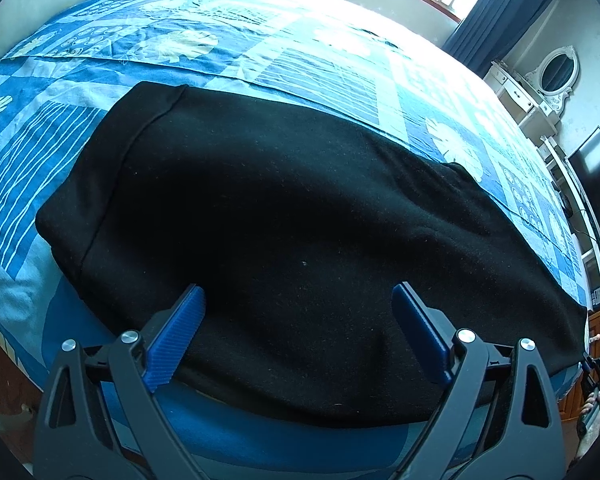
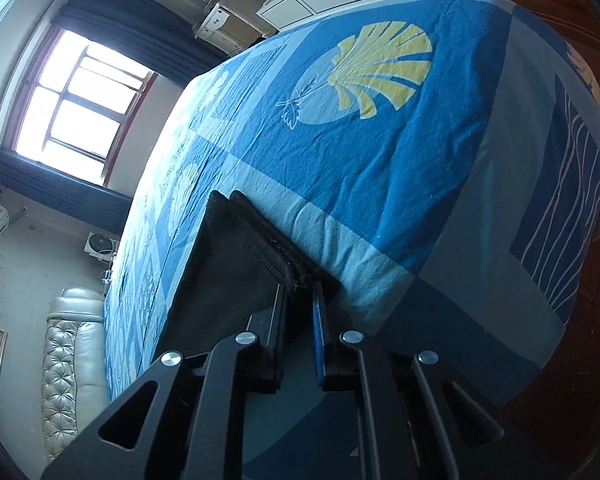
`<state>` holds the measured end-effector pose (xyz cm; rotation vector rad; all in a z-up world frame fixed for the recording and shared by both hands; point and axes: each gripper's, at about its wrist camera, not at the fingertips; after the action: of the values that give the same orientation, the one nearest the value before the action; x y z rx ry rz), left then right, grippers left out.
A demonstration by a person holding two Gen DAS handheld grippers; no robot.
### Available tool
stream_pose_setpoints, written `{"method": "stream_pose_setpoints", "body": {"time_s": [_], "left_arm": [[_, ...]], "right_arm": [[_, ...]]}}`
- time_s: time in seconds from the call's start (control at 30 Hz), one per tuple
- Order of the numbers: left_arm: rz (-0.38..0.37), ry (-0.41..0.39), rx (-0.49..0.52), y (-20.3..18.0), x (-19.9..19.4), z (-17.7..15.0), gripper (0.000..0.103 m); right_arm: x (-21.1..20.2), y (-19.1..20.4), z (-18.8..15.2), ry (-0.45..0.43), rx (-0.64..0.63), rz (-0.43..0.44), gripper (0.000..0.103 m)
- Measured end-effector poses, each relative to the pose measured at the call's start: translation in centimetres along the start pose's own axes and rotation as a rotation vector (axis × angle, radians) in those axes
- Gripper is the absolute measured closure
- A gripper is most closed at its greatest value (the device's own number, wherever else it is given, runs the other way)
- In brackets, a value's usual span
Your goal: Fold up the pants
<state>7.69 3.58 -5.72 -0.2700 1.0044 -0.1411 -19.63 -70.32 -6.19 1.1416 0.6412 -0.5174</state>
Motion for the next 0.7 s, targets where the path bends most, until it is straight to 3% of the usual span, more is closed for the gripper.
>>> {"method": "stream_pose_setpoints", "body": {"time_s": [0.1,0.17,0.2,0.3,0.4,0.5,0.6,0.63,0.7], "left_arm": [[-0.004,-0.010,0.015,-0.1,-0.5,0.0,0.009],[0.005,-0.044,0.050,-0.4,-1.5,-0.1,0.009],[0.009,-0.073,0.075,-0.6,-2.1,-0.1,0.009],[0.018,-0.156,0.133,-0.7,-3.9,0.4,0.008],[0.017,-0.176,0.128,0.2,-4.6,1.3,0.004],[-0.005,-0.140,0.077,1.8,-4.1,2.1,0.004],[-0.016,-0.094,0.033,3.2,-3.3,2.2,0.004],[-0.019,-0.075,0.020,3.8,-2.9,2.1,0.004],[-0.032,-0.041,-0.010,4.7,-2.2,1.7,0.004]], "right_arm": [[-2.0,0.0,1.6,-0.060,-0.012,0.015,0.080],[-1.7,0.8,2.9,-0.006,-0.052,0.071,0.051],[-1.2,1.4,3.5,0.031,-0.082,0.094,0.046],[1.2,3.1,5.0,0.137,-0.162,0.105,0.042],[3.6,3.7,5.9,0.207,-0.198,0.085,0.042],[6.2,3.5,5.8,0.296,-0.215,0.044,0.039],[7.1,4.2,5.1,0.351,-0.253,0.091,0.021],[7.4,4.6,4.8,0.385,-0.252,0.111,0.018],[7.7,5.6,4.3,0.404,-0.304,0.063,0.018]]}}
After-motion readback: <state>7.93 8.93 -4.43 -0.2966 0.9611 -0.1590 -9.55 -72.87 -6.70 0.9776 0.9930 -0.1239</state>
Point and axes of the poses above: each gripper's, at about its wrist camera, not at the fingertips, and x roughly the way its jaws point, y to its left, z to its top, and after that the axes turned 1 degree about -y, right-handed
